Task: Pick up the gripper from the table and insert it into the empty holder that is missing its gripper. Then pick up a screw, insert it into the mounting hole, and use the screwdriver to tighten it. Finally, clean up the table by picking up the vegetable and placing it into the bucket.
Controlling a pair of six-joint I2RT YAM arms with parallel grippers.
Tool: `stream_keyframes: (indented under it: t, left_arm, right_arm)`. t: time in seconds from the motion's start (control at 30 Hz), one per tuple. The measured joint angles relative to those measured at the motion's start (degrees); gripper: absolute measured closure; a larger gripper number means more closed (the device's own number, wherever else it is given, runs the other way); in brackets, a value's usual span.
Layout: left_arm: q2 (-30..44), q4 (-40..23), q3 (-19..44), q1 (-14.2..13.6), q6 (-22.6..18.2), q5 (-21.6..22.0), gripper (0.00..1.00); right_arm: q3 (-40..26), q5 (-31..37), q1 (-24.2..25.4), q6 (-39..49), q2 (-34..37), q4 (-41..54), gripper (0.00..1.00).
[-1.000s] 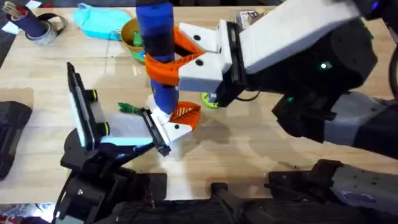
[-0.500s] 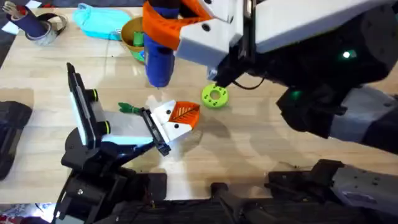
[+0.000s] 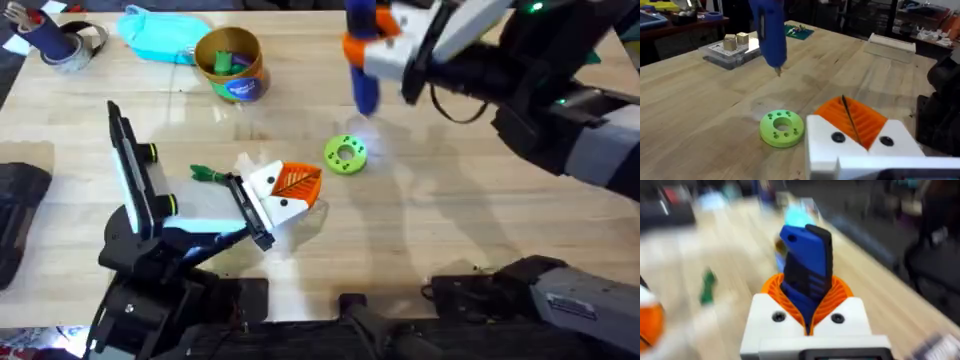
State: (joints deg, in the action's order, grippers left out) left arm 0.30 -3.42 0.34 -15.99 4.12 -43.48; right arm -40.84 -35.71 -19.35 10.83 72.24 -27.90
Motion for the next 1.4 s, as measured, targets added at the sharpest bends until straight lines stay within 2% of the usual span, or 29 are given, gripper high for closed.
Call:
stream_keyframes:
  t: [0.1,0.17,0.3,0.4,0.5,0.57,0.6,0.67,0.77,0.87,0.9,1.1,1.4]
  left_arm:
    - [0.0,0.0,0.0,0.0,0.0,0.0,0.991]
    - [0.0,0.0,0.0,0.0,0.0,0.0,0.991]
    - [0.0,0.0,0.0,0.0,0.02,0.0,0.991]
    - [0.0,0.0,0.0,0.0,0.0,0.0,0.991]
    - [0.0,0.0,0.0,0.0,0.0,0.0,0.991]
    - [0.0,0.0,0.0,0.0,0.0,0.0,0.991]
    - [0.0,0.0,0.0,0.0,0.0,0.0,0.991]
    - [0.0,0.0,0.0,0.0,0.0,0.02,0.991]
    - [0.0,-0.02,0.0,0.0,0.0,0.02,0.991]
    - [0.0,0.0,0.0,0.0,0.0,0.0,0.991]
    - [0.0,0.0,0.0,0.0,0.0,0.0,0.991]
    - [0.0,0.0,0.0,0.0,0.02,0.02,0.991]
    - [0.0,-0.01,0.0,0.0,0.0,0.0,0.991]
  right_arm:
    - [-0.02,4.2,0.83,12.57,0.15,12.78,0.979]
    - [-0.02,9.76,0.71,21.52,0.16,19.19,0.979]
    - [-0.02,21.79,0.7,34.23,1.43,24.79,0.979]
    - [-0.04,27.78,0.83,40.17,3.85,27.41,0.979]
    - [-0.02,30.24,0.81,43.21,6.65,29.12,0.962]
    - [-0.02,30.65,0.81,44.56,8.45,30.14,0.834]
    - [-0.04,30.8,0.79,45.13,9.28,30.41,0.812]
    - [-0.04,30.81,0.72,45.58,10.37,31.24,0.731]
    - [-0.04,30.78,0.57,45.17,11.44,32.05,0.527]
    - [-0.08,30.76,0.22,43.68,11.5,31.73,0.093]
    - [-0.1,30.74,0.07,42.84,11.5,31.73,0.031]
    - [-0.13,30.76,-0.15,35.59,8.47,31.98,0.005]
    - [-0.32,30.09,-0.15,21.61,-3.6,38.07,0.005]
